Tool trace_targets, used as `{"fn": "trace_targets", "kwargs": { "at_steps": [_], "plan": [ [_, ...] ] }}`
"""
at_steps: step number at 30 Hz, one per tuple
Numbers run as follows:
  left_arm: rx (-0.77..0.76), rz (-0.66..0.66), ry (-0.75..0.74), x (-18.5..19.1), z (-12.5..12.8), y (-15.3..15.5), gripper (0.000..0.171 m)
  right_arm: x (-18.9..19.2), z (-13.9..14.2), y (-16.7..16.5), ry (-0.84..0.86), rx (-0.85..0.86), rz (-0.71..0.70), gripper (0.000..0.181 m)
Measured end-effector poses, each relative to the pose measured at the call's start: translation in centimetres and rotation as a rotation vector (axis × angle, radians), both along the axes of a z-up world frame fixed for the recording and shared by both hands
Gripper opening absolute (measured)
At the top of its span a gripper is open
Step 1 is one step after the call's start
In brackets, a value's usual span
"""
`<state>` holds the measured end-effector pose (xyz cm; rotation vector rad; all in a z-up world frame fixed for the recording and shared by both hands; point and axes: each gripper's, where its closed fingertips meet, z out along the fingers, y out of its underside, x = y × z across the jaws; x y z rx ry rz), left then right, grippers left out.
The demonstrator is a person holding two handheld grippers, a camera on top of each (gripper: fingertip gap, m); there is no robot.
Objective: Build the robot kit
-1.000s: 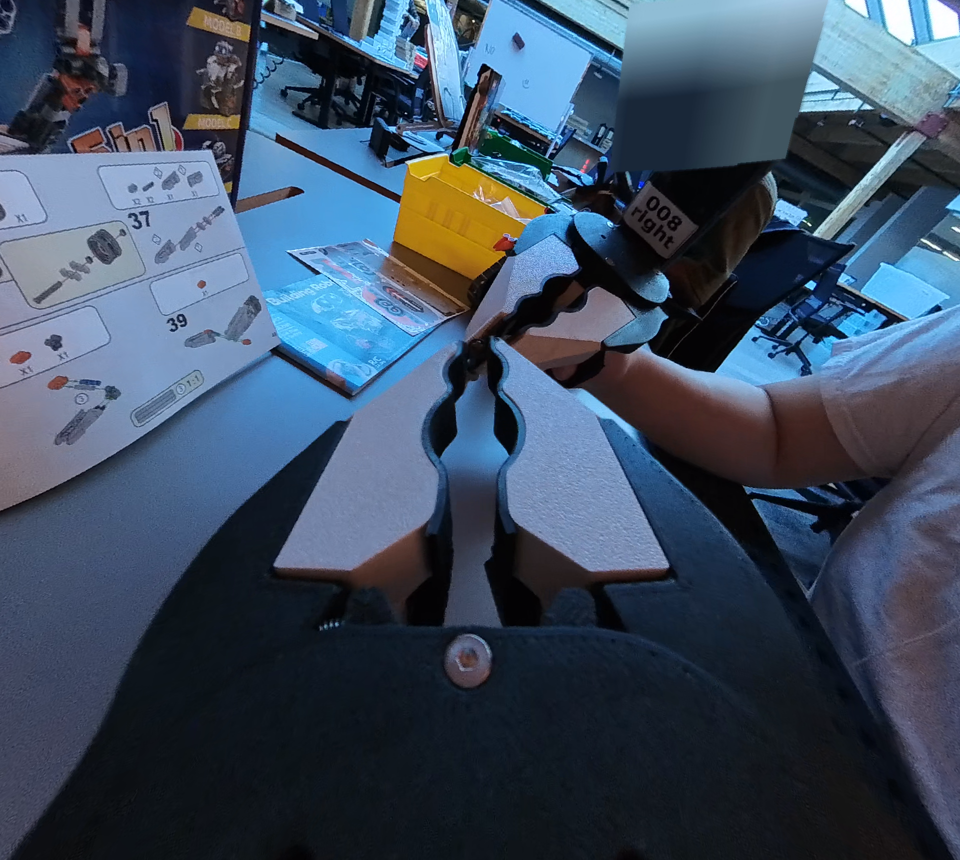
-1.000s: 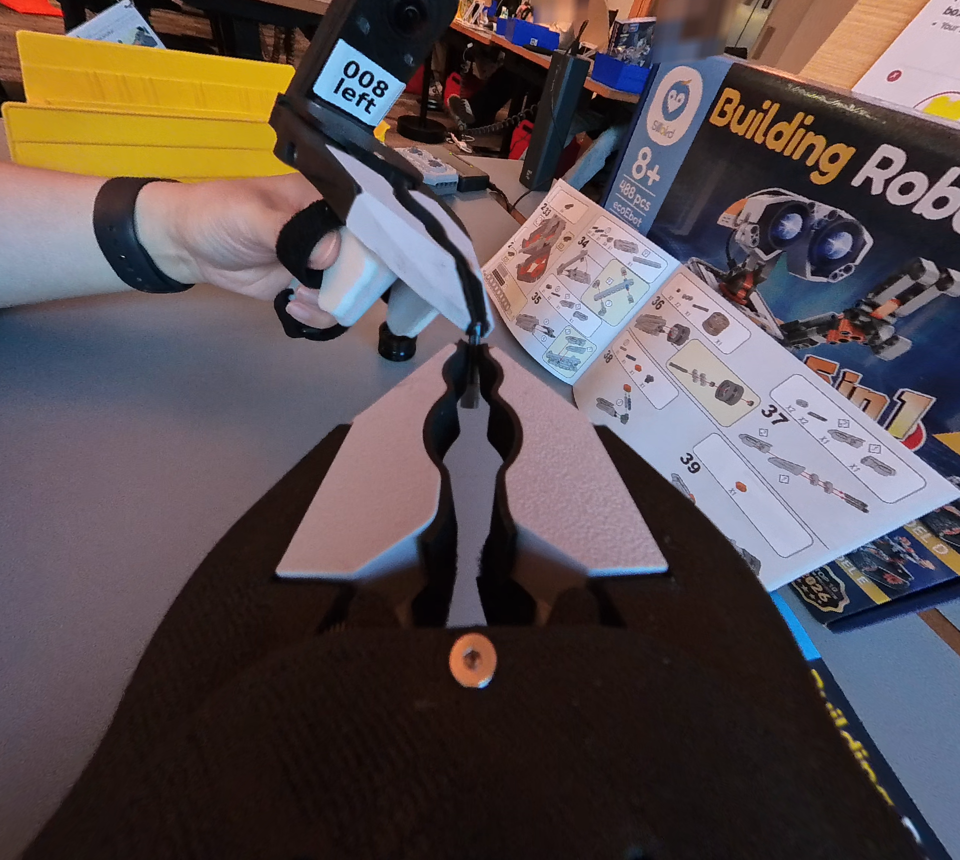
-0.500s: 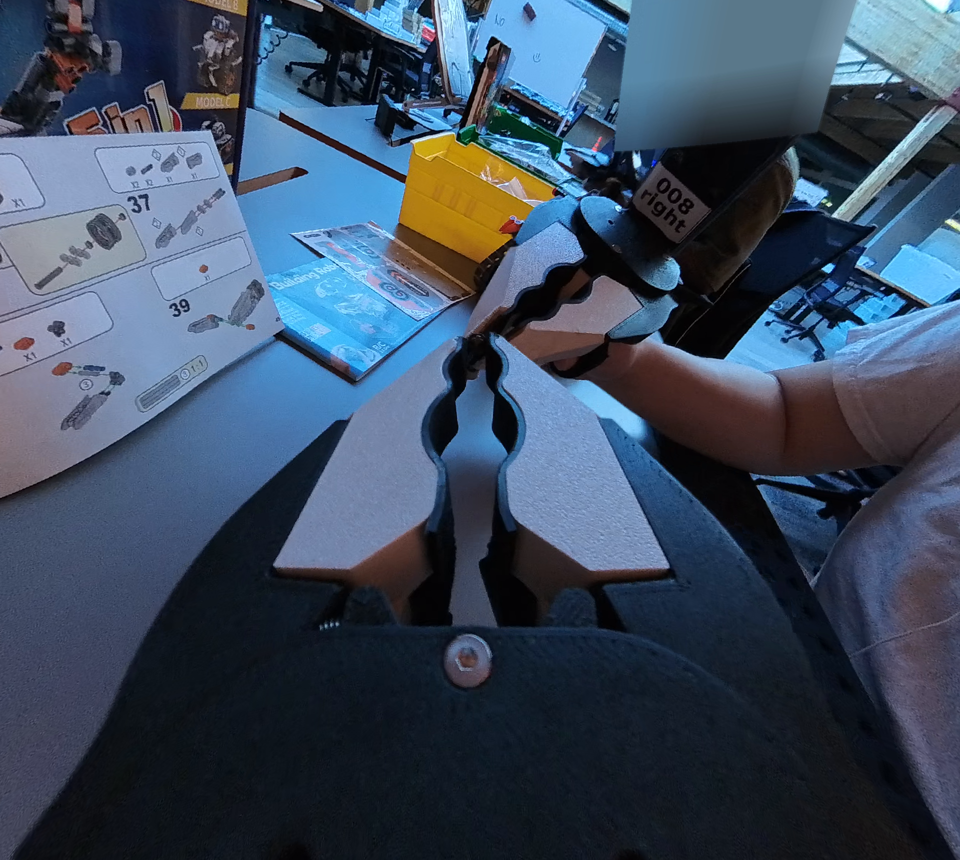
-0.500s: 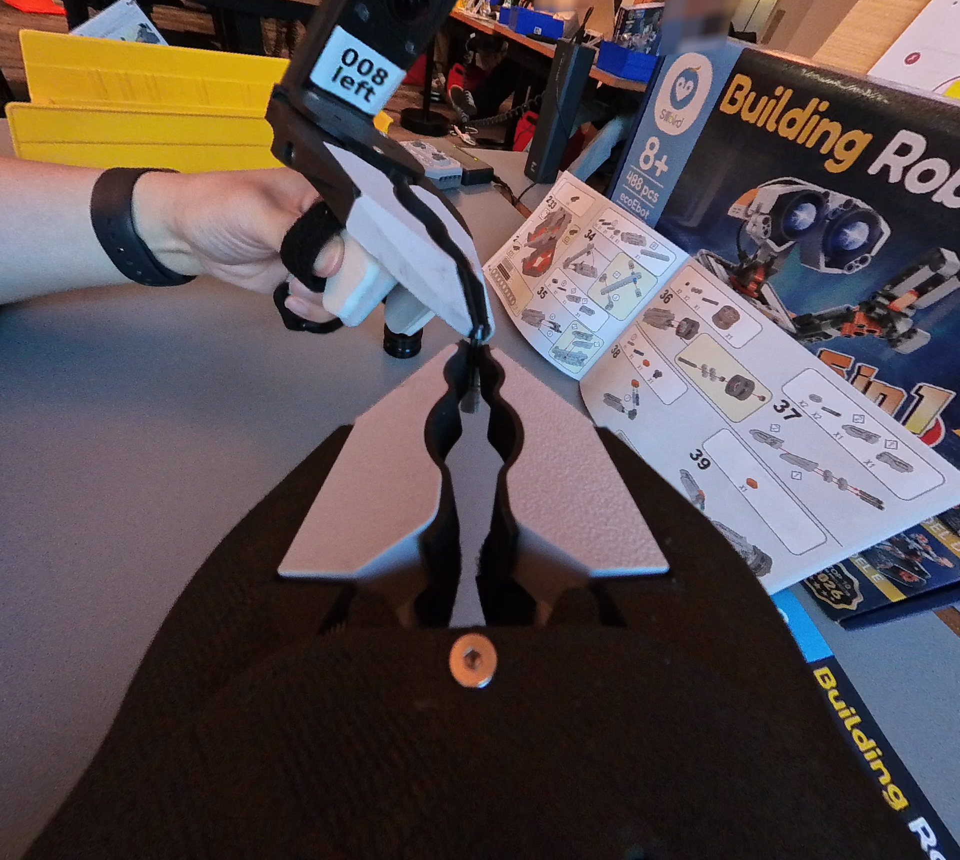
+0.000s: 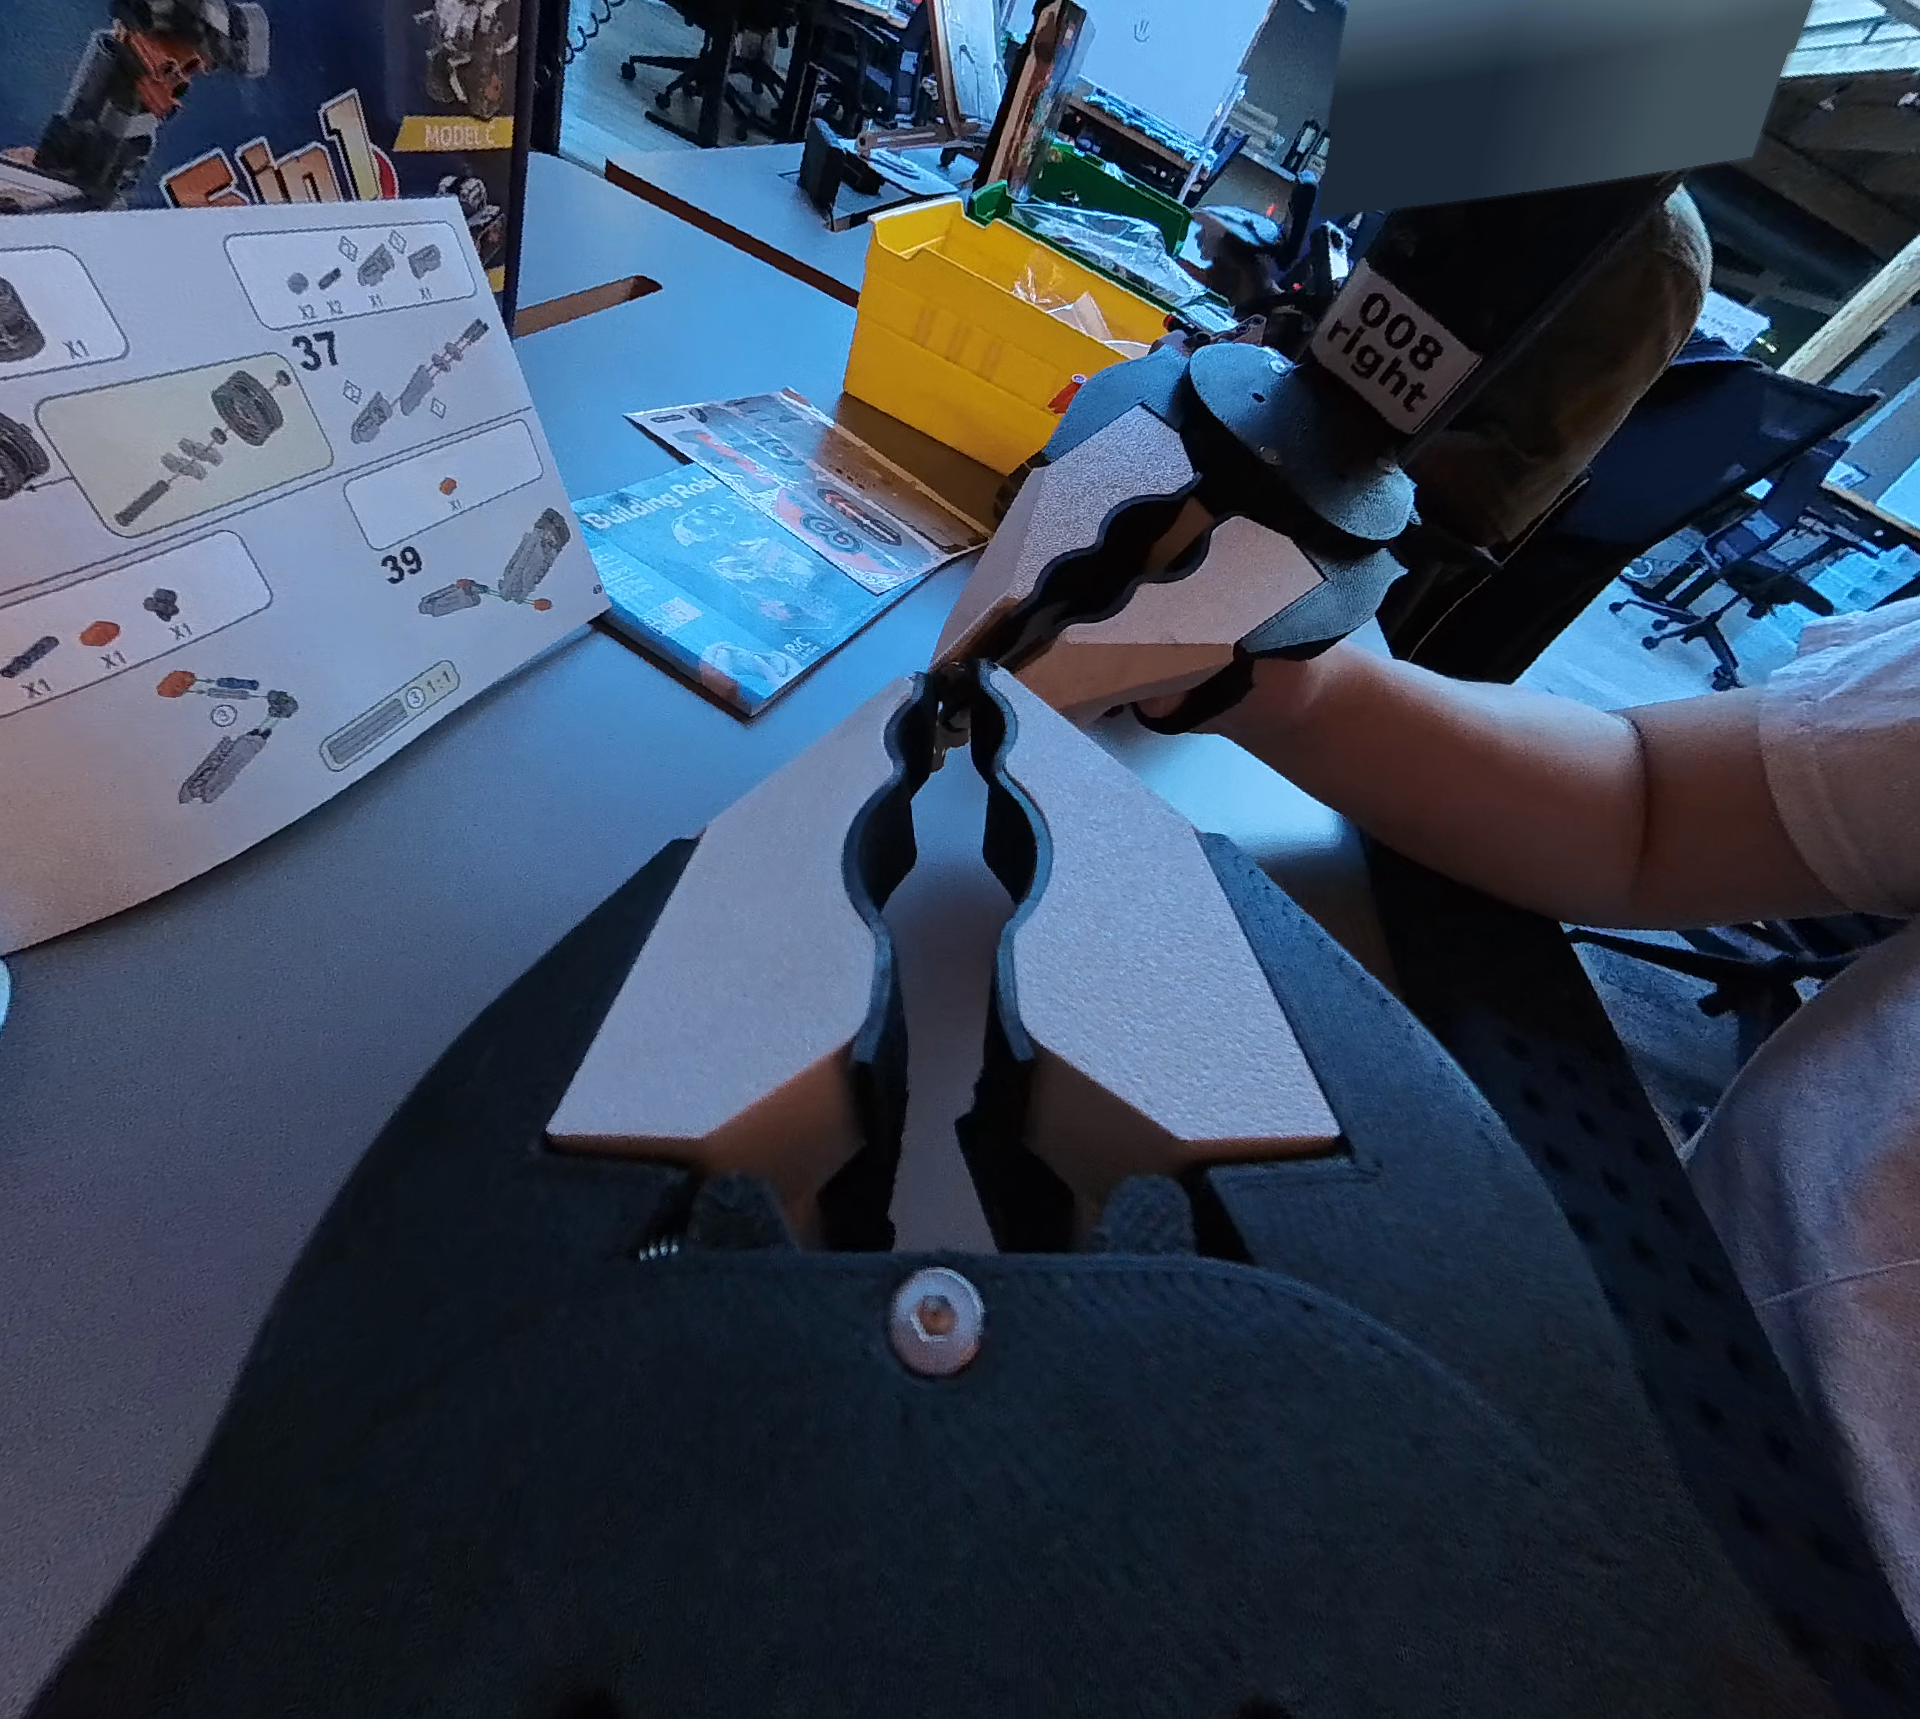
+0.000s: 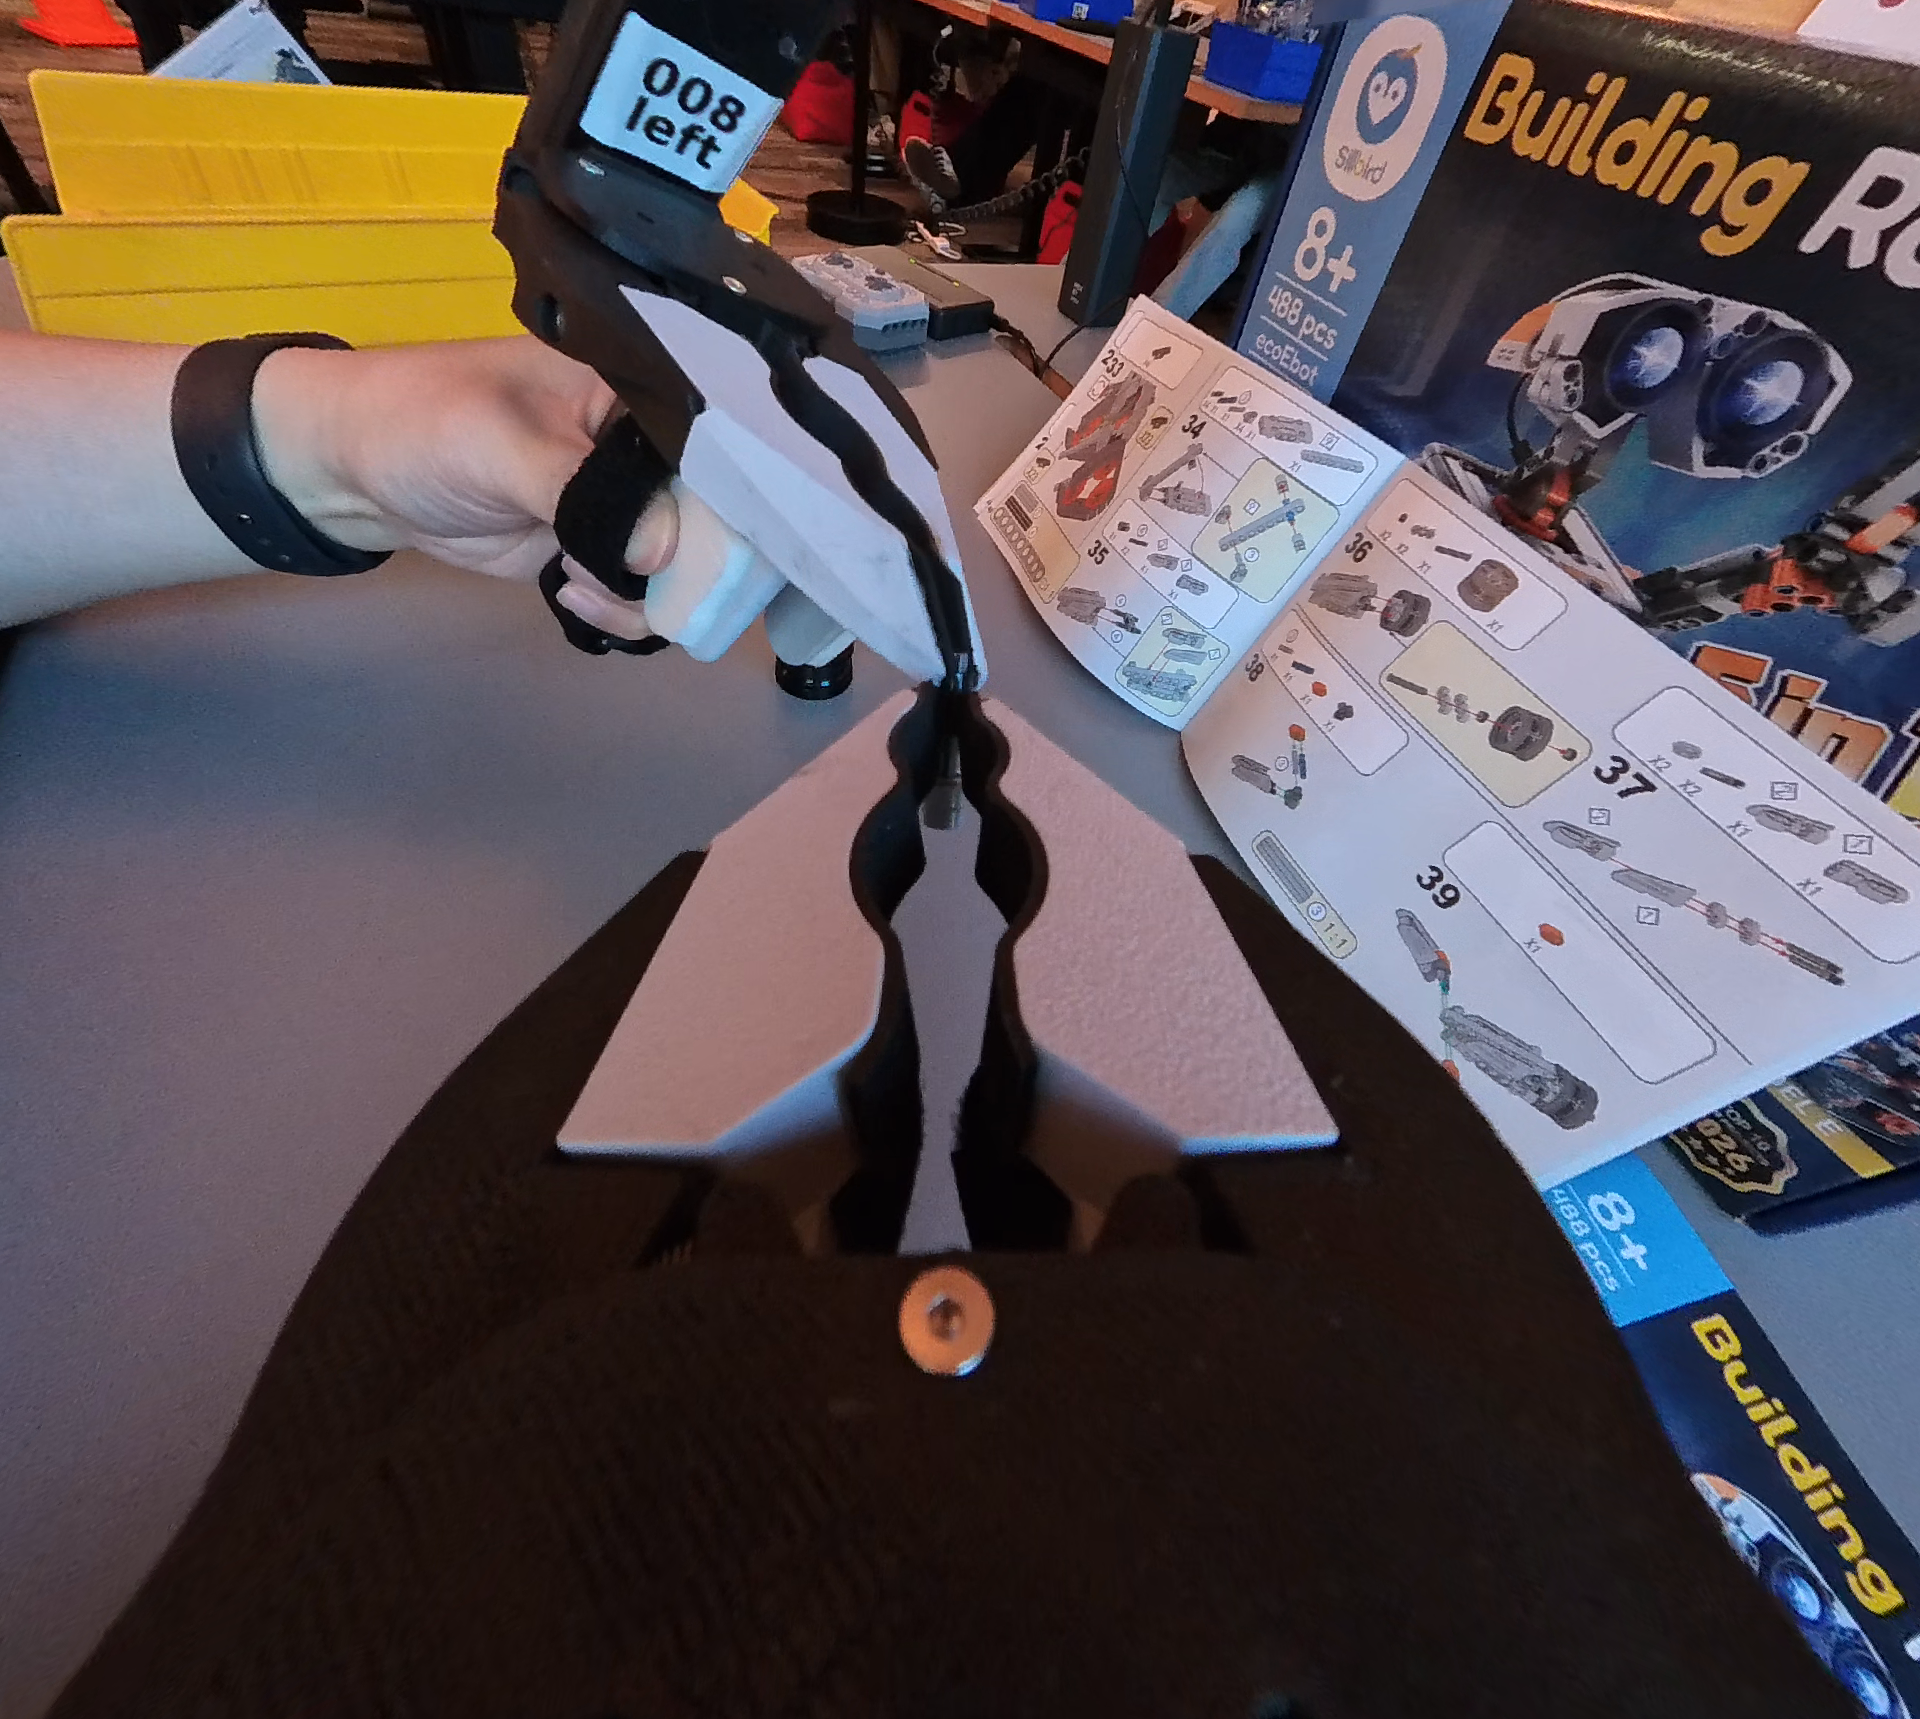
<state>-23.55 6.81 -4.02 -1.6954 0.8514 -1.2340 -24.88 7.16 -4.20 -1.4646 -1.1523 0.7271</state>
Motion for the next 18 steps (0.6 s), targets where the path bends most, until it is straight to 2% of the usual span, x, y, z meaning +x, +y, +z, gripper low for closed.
{"fn": "trace_targets", "kwargs": {
  "at_steps": [4, 7, 8, 9, 12, 15, 18],
  "plan": [
    [-0.018, 0.004, -0.042, 0.1, 0.3, 0.1, 0.005, 0.1, 0.4, 0.0, 0.033, -0.006, 0.001, 0.001],
    [-0.042, -0.047, -0.193, -0.3, 2.5, -0.4, 0.004, -0.1, 2.5, -0.4, 0.165, -0.070, 0.043, 0.001],
    [-0.056, -0.050, -0.218, -0.5, 2.7, -0.3, 0.012, 0.0, 2.8, -0.2, 0.197, -0.075, 0.032, 0.001],
    [-0.067, -0.049, -0.245, -0.7, 2.8, -0.2, 0.021, 0.2, 3.0, -0.2, 0.226, -0.103, 0.033, 0.001],
    [-0.078, -0.048, -0.269, -0.5, 2.8, -0.1, 0.028, 0.5, 3.6, 0.2, 0.352, -0.255, 0.057, 0.001],
    [-0.074, -0.057, -0.236, 0.4, 2.3, -0.5, 0.031, 0.8, 4.2, 0.4, 0.471, -0.373, 0.084, 0.001],
    [-0.096, -0.050, -0.306, 0.8, 2.9, -0.5, 0.028, 0.7, 4.8, 0.1, 0.573, -0.479, 0.137, 0.001]
  ]
}}
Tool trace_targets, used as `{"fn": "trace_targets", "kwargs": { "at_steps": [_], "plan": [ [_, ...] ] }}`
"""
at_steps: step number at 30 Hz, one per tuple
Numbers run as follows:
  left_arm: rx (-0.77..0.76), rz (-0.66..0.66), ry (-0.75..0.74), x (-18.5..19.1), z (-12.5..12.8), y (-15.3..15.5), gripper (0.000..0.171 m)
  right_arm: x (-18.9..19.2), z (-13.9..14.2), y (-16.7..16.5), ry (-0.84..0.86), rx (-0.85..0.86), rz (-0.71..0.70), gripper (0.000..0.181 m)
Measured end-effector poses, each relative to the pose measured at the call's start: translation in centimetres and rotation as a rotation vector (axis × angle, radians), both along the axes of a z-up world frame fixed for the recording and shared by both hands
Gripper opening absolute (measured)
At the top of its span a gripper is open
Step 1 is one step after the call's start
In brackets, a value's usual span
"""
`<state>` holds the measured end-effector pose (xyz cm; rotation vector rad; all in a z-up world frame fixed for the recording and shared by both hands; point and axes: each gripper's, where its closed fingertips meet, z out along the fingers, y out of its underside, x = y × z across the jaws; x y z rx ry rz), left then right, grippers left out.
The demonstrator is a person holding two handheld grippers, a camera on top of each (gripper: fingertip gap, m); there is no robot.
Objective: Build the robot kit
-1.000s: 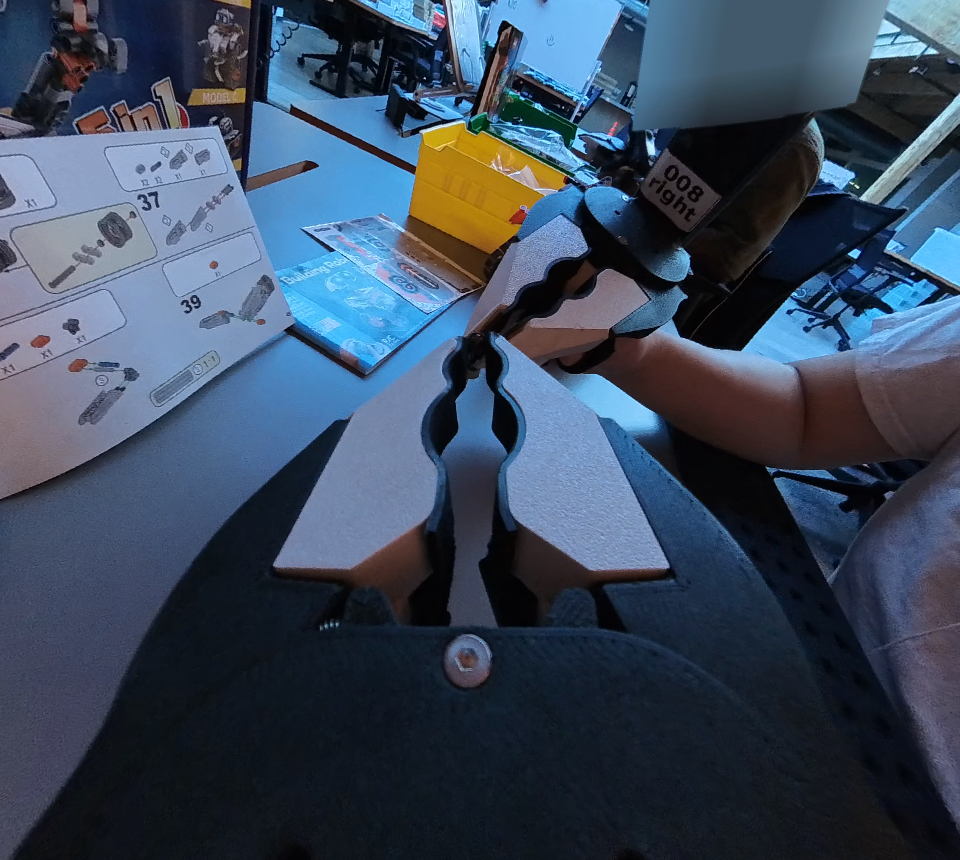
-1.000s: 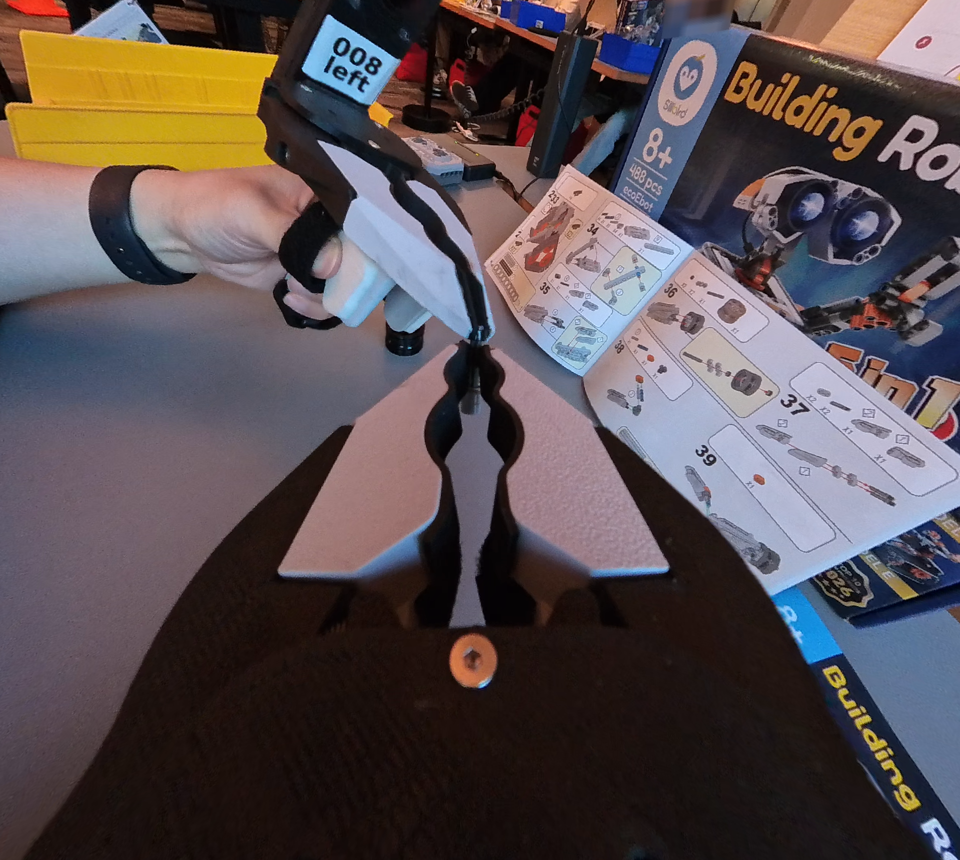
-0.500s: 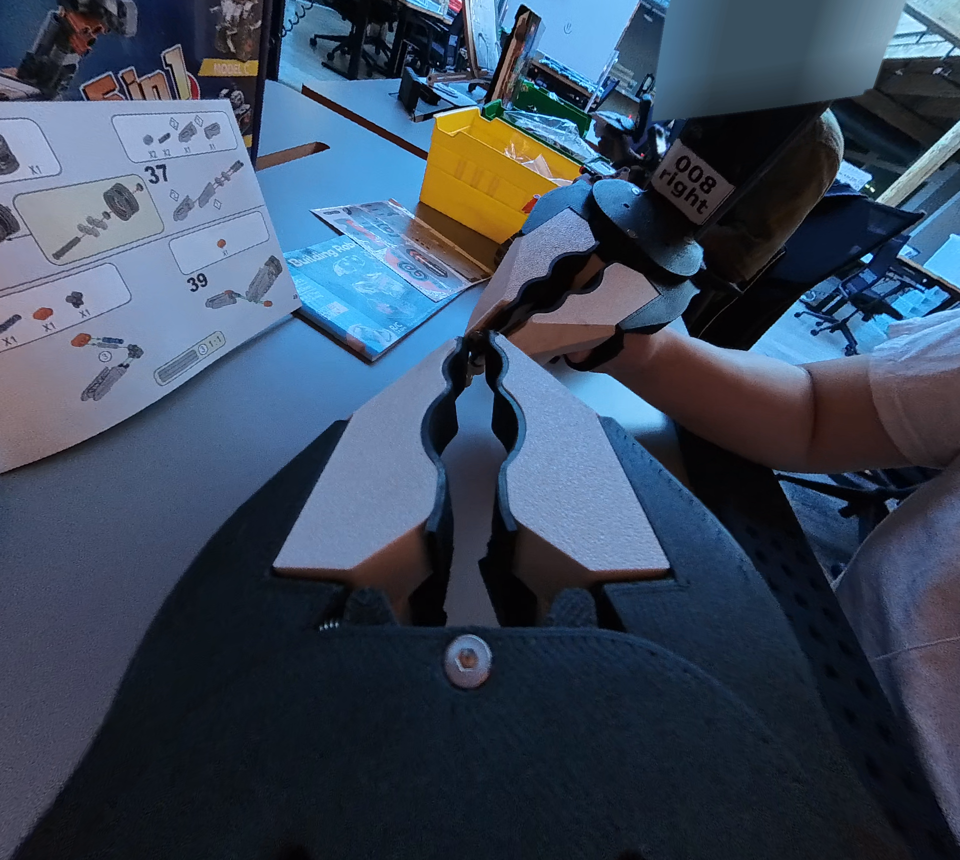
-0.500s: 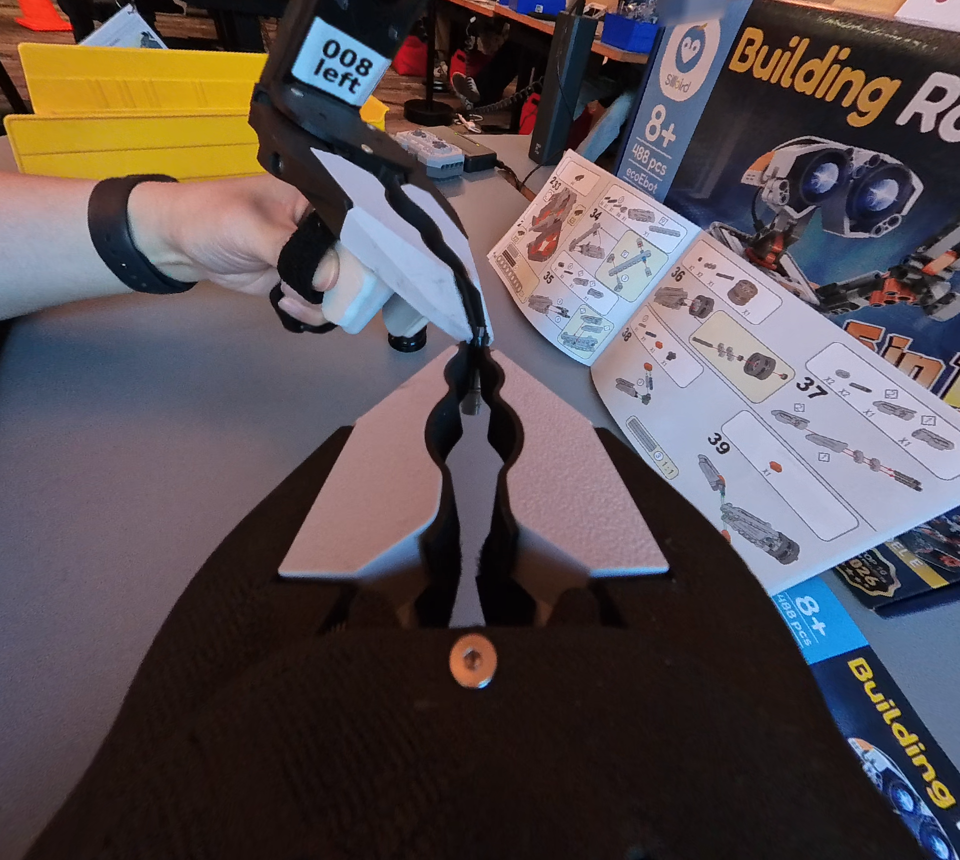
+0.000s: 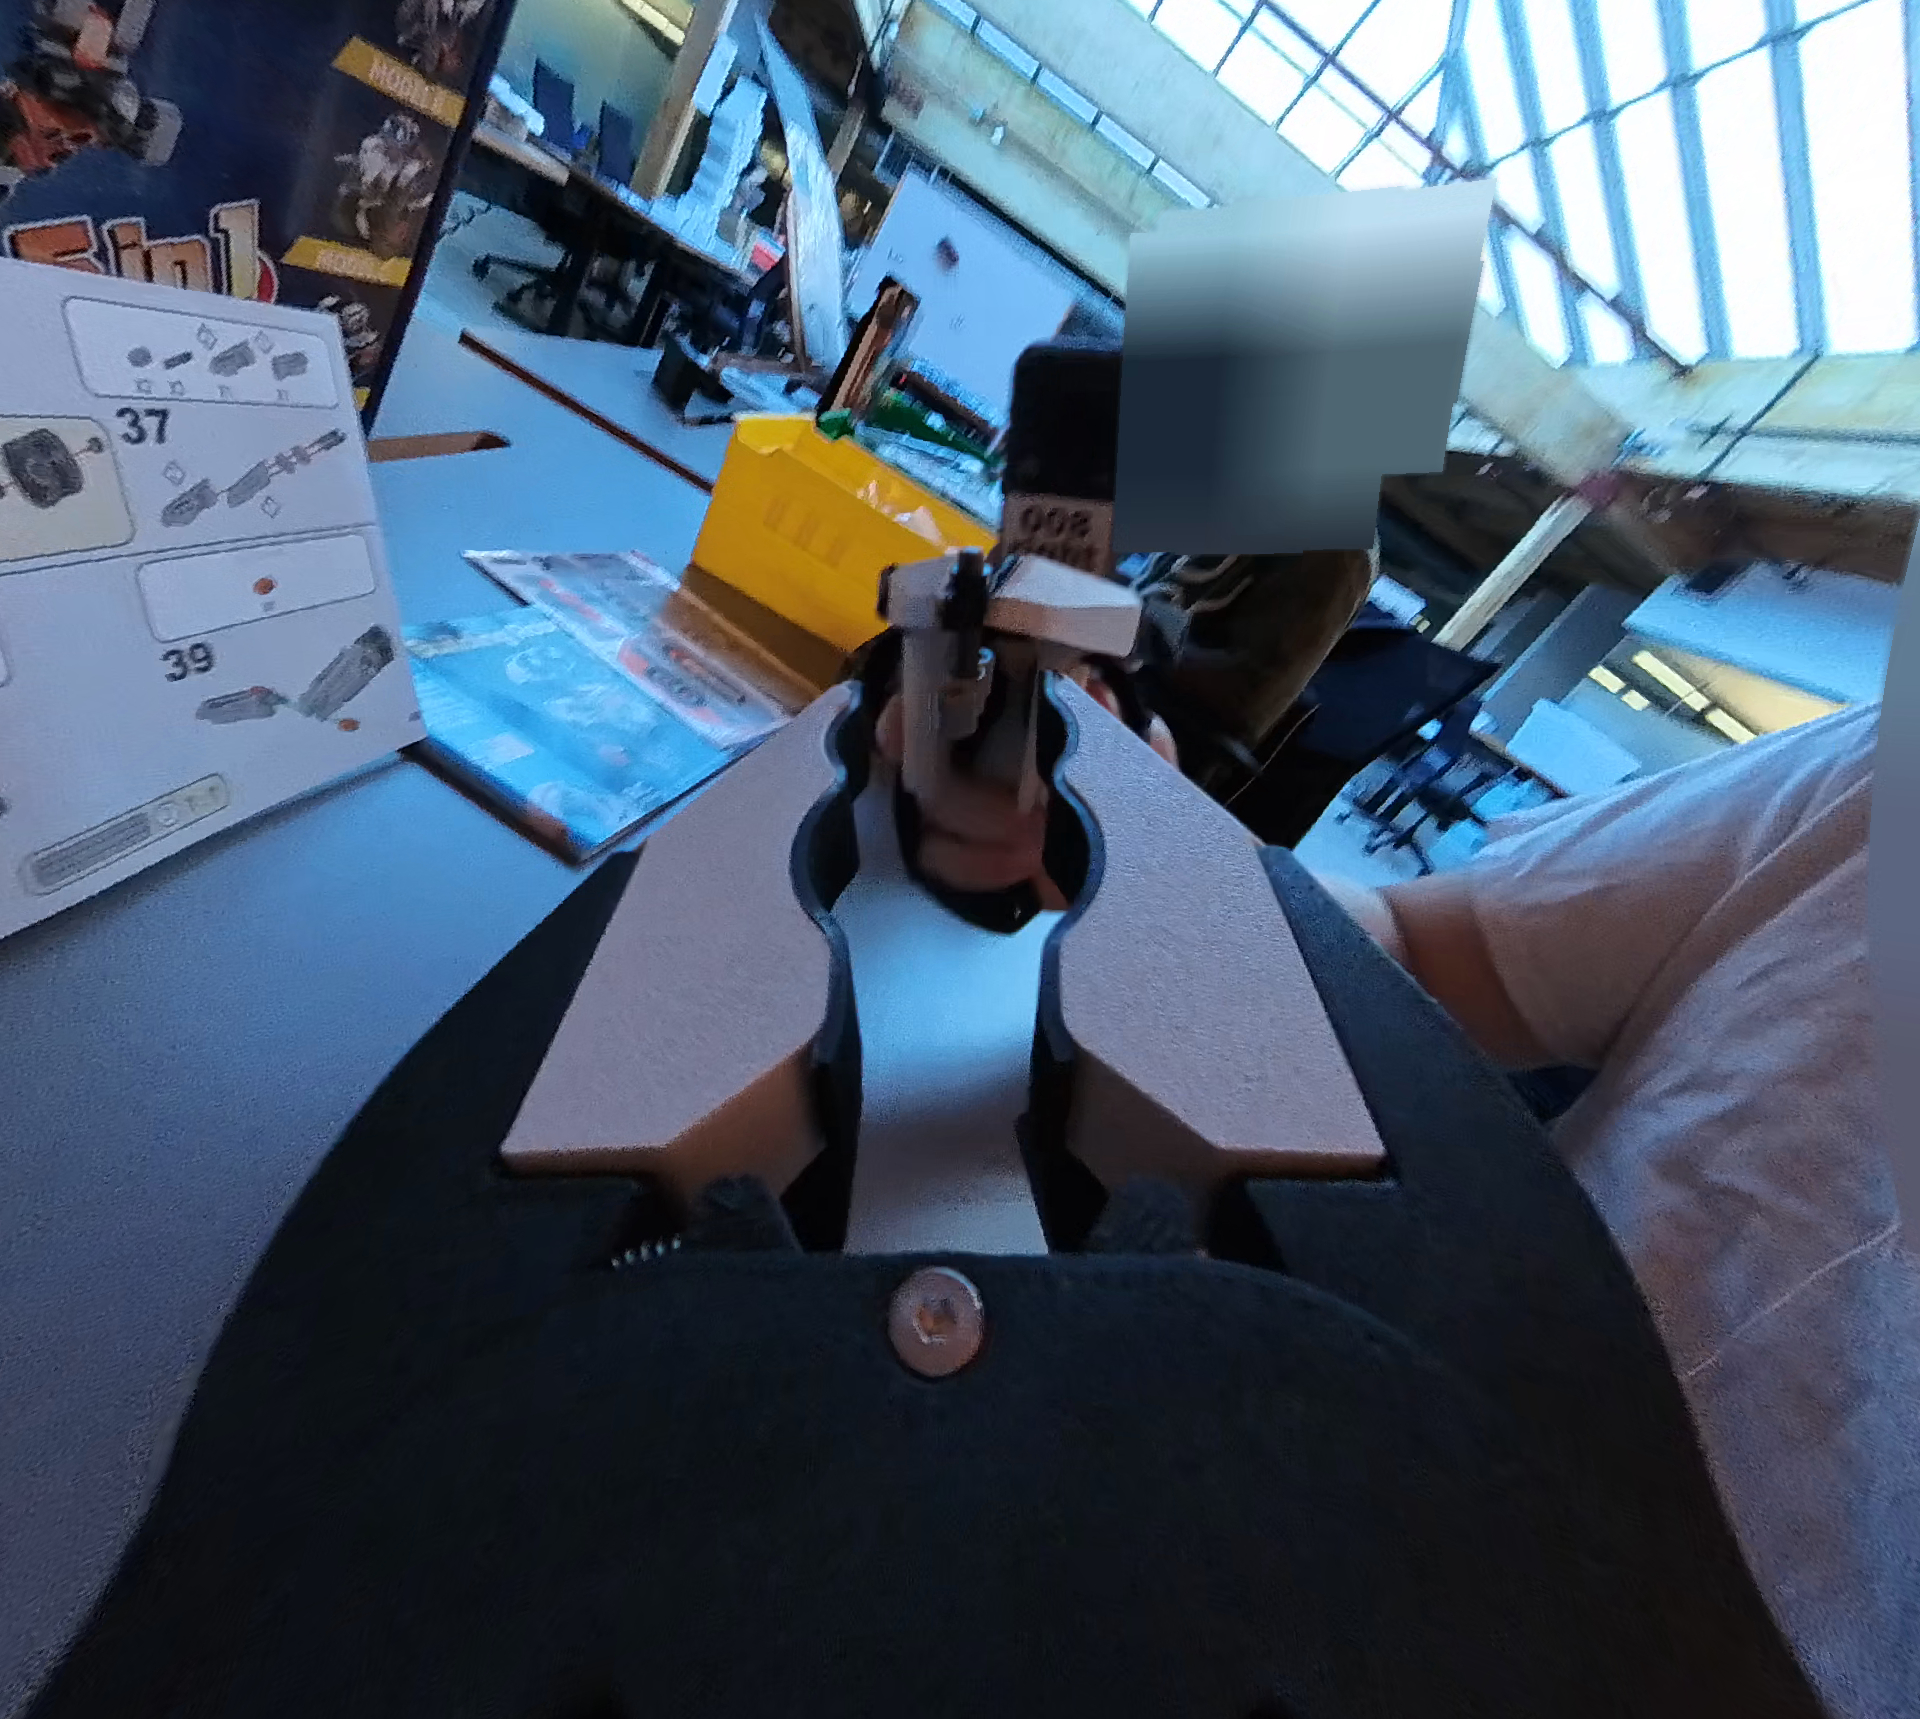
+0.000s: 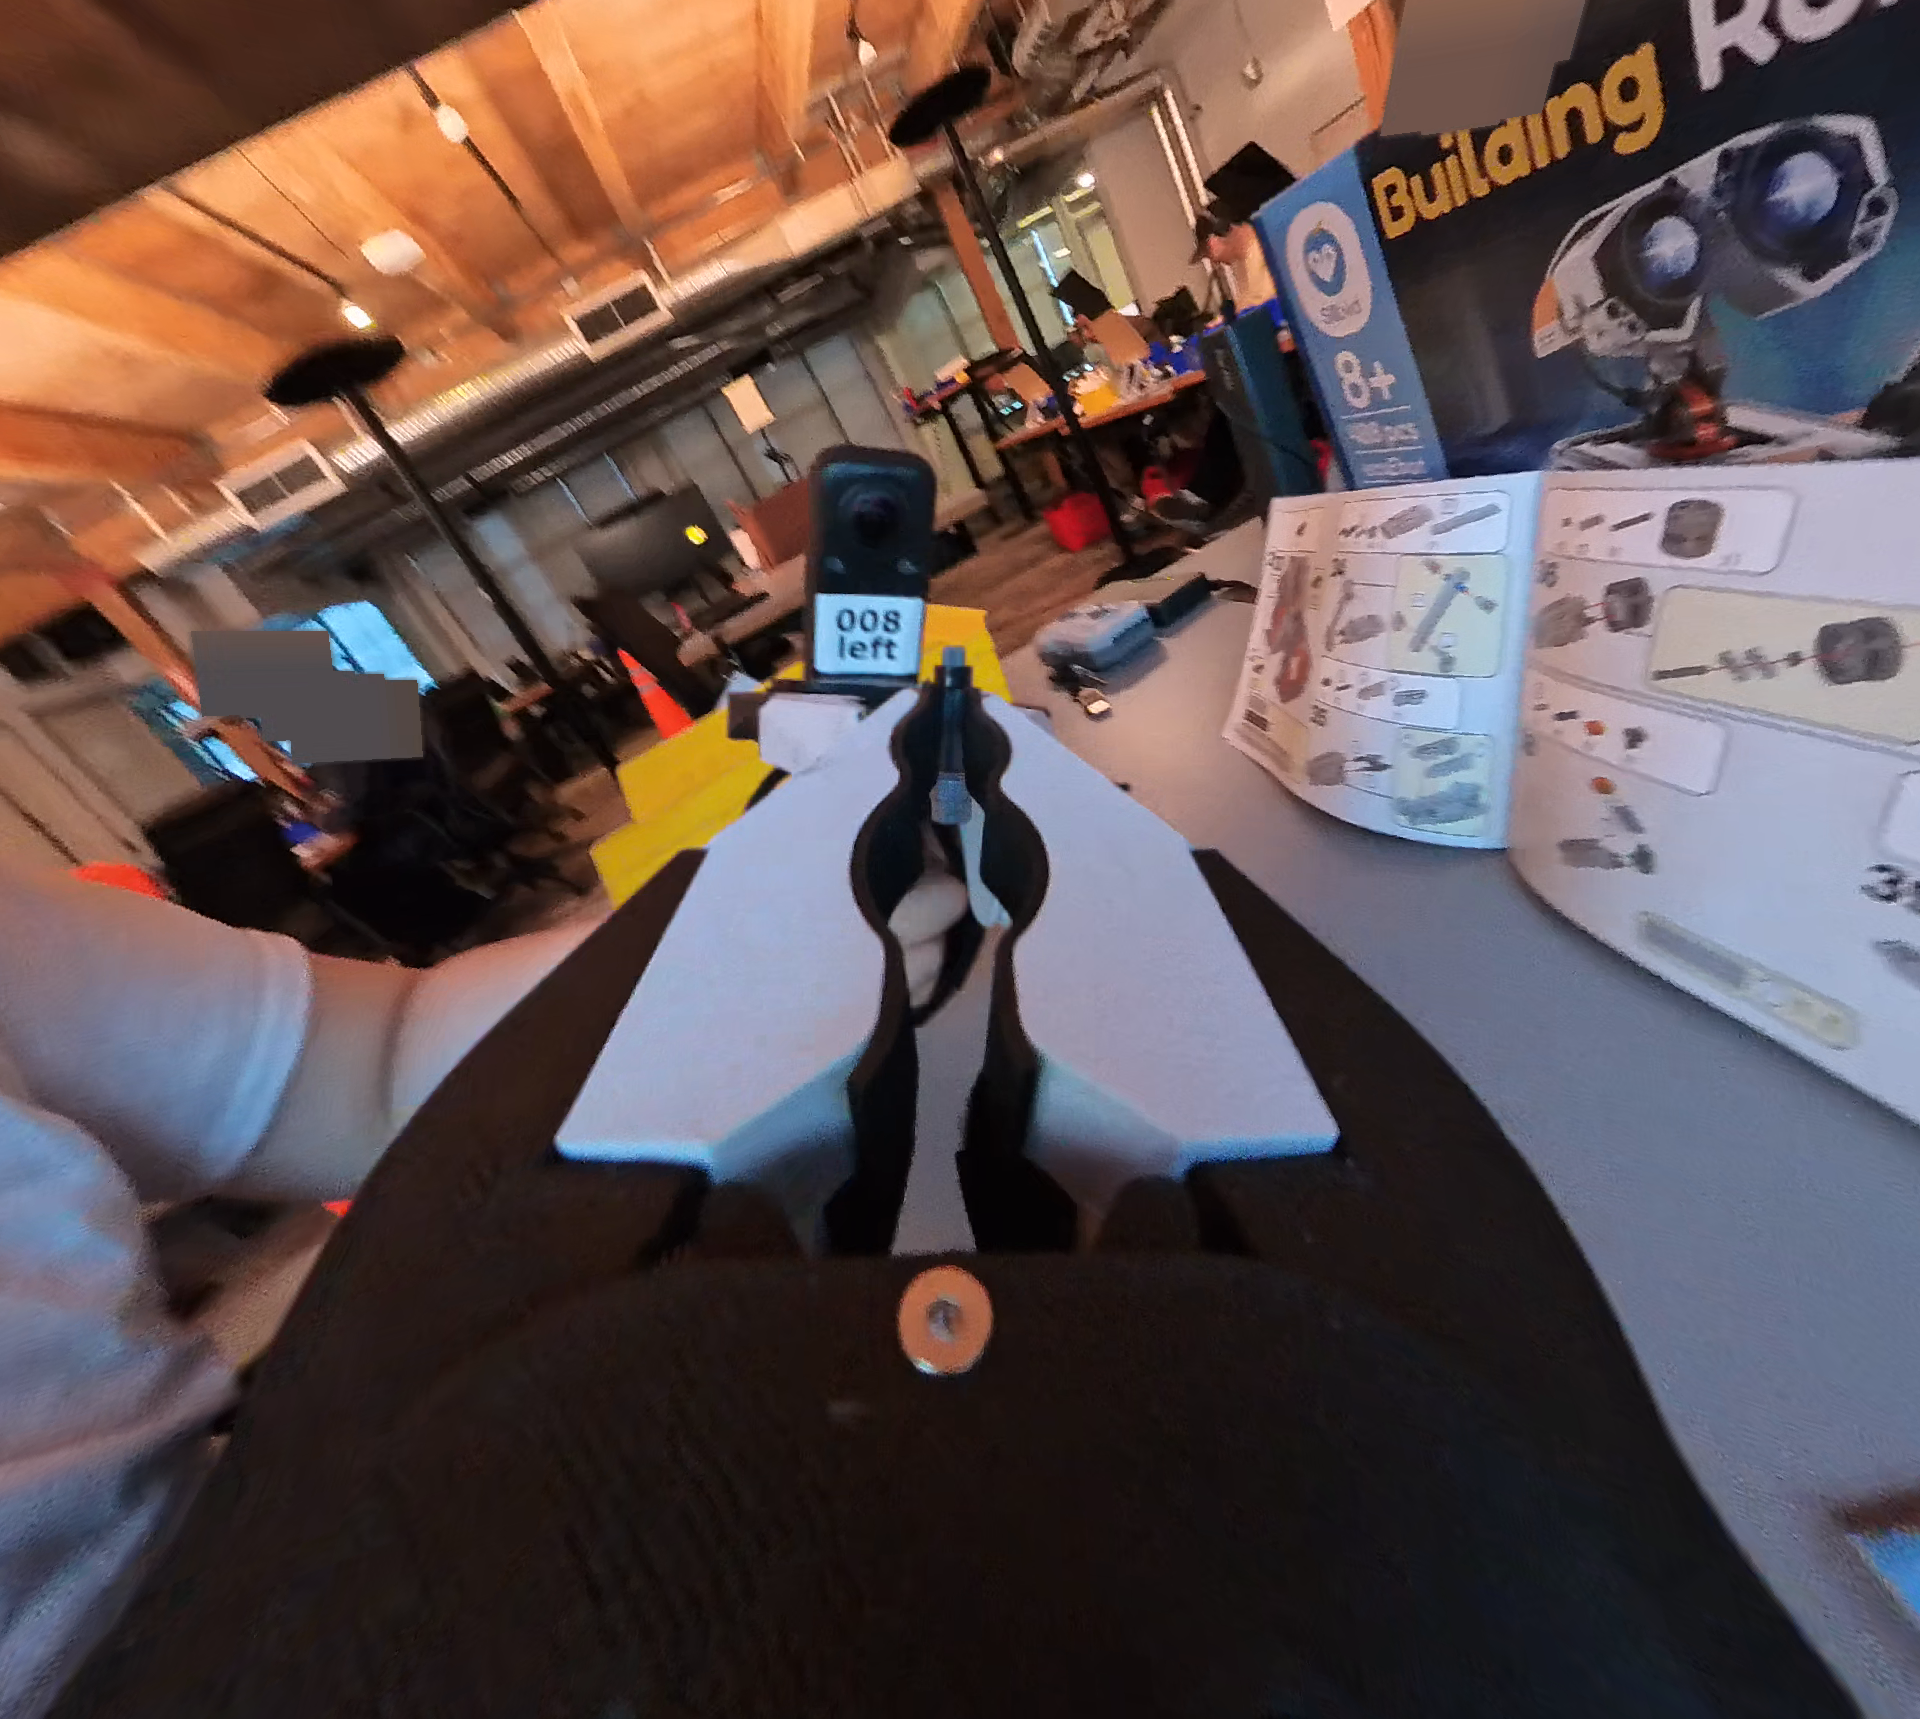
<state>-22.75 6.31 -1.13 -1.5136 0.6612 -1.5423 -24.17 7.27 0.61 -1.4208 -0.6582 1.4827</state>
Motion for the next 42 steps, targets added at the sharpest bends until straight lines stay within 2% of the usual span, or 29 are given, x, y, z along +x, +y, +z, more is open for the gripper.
{"fn": "trace_targets", "kwargs": {
  "at_steps": [5, 8, 9, 11, 18, 20, 21, 22, 25, 27, 30, 33, 42],
  "plan": [
    [-0.027, -0.001, -0.090, -0.4, 1.2, 0.1, 0.023, -0.4, 0.3, -0.4, 0.124, -0.116, 0.085, 0.002],
    [0.019, 0.014, -0.065, -0.5, 1.3, 0.0, 0.015, -0.5, 0.4, -0.3, 0.196, -0.180, 0.112, 0.002],
    [0.026, 0.023, -0.041, -0.4, 1.1, 0.0, 0.007, -0.5, 0.4, -0.4, 0.218, -0.205, 0.133, 0.002],
    [0.015, 0.007, -0.019, -0.4, 0.8, -0.1, 0.005, -0.5, 0.1, -0.2, 0.226, -0.235, 0.139, 0.002],
    [-0.004, -0.024, 0.036, -0.6, 0.1, -0.2, 0.000, -0.7, -0.7, -0.2, 0.168, -0.219, 0.153, 0.002],
    [-0.010, -0.036, 0.054, -0.7, -0.1, -0.3, 0.000, -0.7, -0.9, -0.2, 0.133, -0.201, 0.161, 0.011],
    [-0.014, -0.046, 0.064, -0.8, -0.3, -0.4, 0.000, -0.6, -1.0, 0.0, 0.117, -0.202, 0.152, 0.023],
    [-0.019, -0.061, 0.078, -0.8, -0.6, -0.5, 0.000, -0.4, -1.1, 0.2, 0.102, -0.198, 0.151, 0.027],
    [-0.016, -0.103, 0.136, -0.6, -1.6, -1.0, 0.001, 0.7, -1.3, 1.0, 0.086, -0.198, 0.144, 0.024],
    [-0.011, -0.123, 0.189, -0.3, -2.4, -1.2, 0.002, 1.3, -1.6, 1.3, 0.077, -0.216, 0.160, 0.015],
    [-0.007, -0.141, 0.228, 0.1, -3.1, -1.6, 0.001, 1.0, -2.8, 0.9, -0.001, -0.223, 0.205, 0.013],
    [-0.007, -0.149, 0.247, 0.3, -3.4, -1.7, 0.001, 0.5, -3.8, -0.1, -0.070, -0.227, 0.278, 0.015],
    [-0.008, -0.168, 0.263, 0.3, -3.6, -2.0, 0.001, 0.3, -3.8, -1.2, -0.063, -0.246, 0.362, 0.004]
  ]
}}
